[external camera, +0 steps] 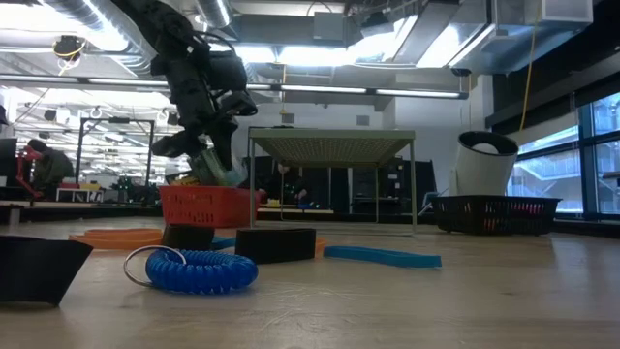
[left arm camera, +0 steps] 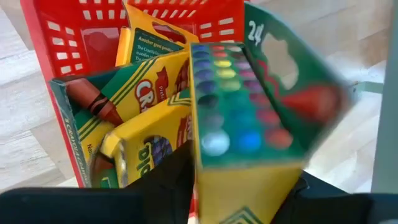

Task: Pick & Place Office Desk Supplies
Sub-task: Put the crayola box into the orange bin

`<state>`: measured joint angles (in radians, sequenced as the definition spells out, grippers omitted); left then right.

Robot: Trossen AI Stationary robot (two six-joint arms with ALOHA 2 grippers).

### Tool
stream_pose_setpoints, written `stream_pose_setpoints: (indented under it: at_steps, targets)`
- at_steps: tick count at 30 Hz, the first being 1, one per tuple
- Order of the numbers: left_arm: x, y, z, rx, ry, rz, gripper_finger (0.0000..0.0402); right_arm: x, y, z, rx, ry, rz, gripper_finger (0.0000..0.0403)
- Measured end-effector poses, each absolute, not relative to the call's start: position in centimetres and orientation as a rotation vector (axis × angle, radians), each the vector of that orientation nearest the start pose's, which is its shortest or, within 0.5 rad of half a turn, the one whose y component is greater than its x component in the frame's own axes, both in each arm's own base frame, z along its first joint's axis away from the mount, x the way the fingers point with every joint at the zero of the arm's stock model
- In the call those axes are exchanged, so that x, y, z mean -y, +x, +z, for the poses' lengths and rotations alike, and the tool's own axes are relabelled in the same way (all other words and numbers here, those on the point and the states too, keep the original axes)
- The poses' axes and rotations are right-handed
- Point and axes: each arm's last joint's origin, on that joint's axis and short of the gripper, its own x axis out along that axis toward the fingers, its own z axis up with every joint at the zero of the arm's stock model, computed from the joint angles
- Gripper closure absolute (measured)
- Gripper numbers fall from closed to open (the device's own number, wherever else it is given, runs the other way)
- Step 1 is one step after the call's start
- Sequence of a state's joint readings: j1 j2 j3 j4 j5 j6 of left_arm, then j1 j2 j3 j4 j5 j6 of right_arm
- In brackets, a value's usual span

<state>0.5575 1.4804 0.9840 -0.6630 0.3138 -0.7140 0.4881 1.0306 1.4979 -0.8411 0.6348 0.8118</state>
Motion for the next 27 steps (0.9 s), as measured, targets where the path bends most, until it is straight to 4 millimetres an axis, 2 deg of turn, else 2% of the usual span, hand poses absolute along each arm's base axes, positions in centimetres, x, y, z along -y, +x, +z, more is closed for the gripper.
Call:
stream_pose_setpoints:
  at_steps: [6, 13, 27]
  targets:
    - [-13.7, 23.7, 21.4, -1.012, -1.098, 0.586, 0.024, -6.1, 15.0, 46.0, -0.246, 0.597, -0.248, 0.0294]
    - [-13.7, 23.6, 21.7, -0.997, -1.109, 0.553, 0.0222, -6.1, 15.0, 46.0, -0.25, 0.598, -0.241, 0.0294]
    - [-14.3, 21.9, 23.9, -0.888, -1.119, 0.557, 0.0217, -6.1, 15.0, 46.0, -0.256, 0.596, -0.24, 0.0294]
